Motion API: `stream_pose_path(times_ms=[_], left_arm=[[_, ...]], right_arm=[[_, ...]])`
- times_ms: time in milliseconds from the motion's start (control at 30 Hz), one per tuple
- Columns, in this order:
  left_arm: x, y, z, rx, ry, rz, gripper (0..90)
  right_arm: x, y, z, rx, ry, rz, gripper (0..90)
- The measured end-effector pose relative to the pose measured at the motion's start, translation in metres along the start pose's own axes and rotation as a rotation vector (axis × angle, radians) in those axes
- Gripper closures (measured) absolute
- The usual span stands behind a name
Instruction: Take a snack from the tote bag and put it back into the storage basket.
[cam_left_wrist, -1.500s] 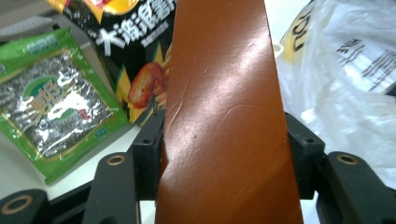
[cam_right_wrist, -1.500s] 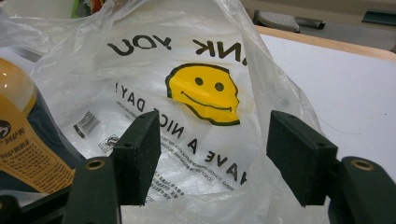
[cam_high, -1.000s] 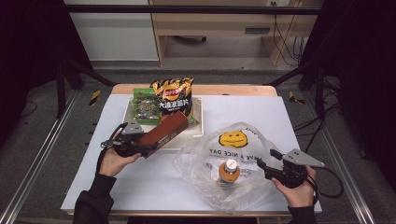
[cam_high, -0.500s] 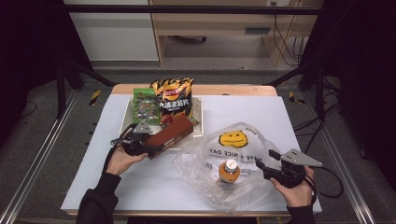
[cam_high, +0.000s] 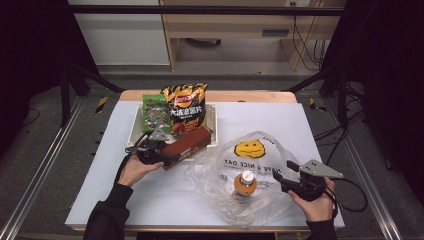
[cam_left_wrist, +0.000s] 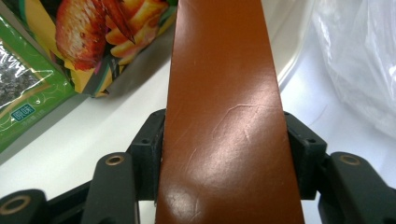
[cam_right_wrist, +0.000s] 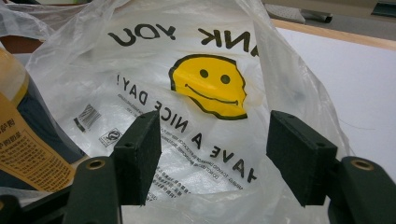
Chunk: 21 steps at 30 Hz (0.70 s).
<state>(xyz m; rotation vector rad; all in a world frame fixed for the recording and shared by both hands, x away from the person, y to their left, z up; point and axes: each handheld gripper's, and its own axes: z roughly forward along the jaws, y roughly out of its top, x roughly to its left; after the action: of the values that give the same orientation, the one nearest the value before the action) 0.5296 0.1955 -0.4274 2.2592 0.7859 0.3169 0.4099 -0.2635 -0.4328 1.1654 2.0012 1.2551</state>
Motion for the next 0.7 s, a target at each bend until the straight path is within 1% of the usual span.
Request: stream_pose_path(times_ms=[100,167,267,300,433,567,700], left_arm=[[0.0,0.001,0.0,-0.016,-0.001,-0.011,41.4],[0.0,0.001,0.0,-0.014,0.01,-0.013,40.4],[-0.001,0.002,-0.002,-0.024,0.017,-0.016,35.1],[-0.001,0.002,-0.003,-0.027,0.018,-0.016,34.7],[-0.003,0.002,-0.012,-0.055,0.03,-0.023,33.7],[-0.006,-0.001,-0.026,-0.092,0.057,-0.05,34.2],[-0.01,-0.006,-0.038,-0.095,0.092,-0.074,36.0]], right_arm=[[0.0,0.0,0.001,0.001,0.0,-0.001,35.5],[0.0,0.0,0.001,0.001,0.001,-0.002,35.5],[0.0,0.0,0.001,0.0,0.001,-0.004,35.6],[0.001,0.0,0.001,0.0,0.0,-0.005,35.6],[0.001,0.0,0.0,0.002,0.0,-0.001,35.6],[0.0,0.0,-0.001,-0.004,-0.001,-0.002,35.8],[0.0,0.0,-0.002,-0.005,-0.002,-0.004,36.3]])
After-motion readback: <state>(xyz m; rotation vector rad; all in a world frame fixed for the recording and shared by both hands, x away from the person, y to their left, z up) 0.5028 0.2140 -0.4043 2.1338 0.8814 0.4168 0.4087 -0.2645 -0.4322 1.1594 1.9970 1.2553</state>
